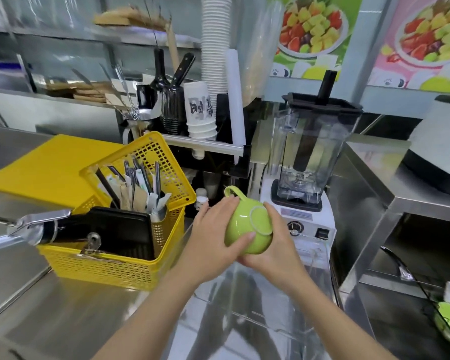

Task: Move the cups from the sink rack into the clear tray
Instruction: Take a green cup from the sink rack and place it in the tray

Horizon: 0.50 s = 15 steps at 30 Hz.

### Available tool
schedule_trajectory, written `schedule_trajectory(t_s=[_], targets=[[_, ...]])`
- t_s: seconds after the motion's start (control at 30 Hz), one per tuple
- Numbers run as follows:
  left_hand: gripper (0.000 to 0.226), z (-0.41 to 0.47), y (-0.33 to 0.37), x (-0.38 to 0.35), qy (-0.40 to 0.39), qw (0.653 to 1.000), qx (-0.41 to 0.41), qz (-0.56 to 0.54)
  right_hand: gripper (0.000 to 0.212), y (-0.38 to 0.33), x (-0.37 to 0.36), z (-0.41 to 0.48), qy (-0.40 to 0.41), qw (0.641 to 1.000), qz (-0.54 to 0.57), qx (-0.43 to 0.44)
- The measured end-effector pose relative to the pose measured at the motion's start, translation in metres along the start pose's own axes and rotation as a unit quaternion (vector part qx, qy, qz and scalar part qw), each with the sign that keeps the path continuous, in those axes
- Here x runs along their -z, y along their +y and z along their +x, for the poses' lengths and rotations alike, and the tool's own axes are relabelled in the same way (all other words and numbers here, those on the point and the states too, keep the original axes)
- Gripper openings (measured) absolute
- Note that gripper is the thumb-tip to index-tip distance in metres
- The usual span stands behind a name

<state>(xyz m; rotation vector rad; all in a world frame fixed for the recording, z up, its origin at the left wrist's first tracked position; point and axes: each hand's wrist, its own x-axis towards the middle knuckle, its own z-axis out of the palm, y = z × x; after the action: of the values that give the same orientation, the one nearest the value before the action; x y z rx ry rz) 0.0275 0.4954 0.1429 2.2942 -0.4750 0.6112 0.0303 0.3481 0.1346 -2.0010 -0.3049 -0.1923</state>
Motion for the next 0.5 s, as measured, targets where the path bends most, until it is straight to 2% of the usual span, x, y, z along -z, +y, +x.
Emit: schedule_trajectory(t_s=[0.07, 0.13, 0.5], targets=[[0.090, -0.001, -0.009, -0.004, -0.051, 0.998, 0.019, 0.034, 0.116, 0.007, -0.003, 0.008, -0.019, 1.000, -0.023, -0.003], [0.088, -0.001, -0.018, -0.006, -0.085, 0.993, 0.056, 0.058, 0.112, 0.013, -0.007, 0.016, -0.039, 0.998, -0.050, 0.001], [0.080, -0.009, -0.051, -0.015, -0.125, 0.981, 0.131, 0.065, 0.098, 0.039, -0.032, 0.041, -0.117, 0.984, -0.136, 0.018]])
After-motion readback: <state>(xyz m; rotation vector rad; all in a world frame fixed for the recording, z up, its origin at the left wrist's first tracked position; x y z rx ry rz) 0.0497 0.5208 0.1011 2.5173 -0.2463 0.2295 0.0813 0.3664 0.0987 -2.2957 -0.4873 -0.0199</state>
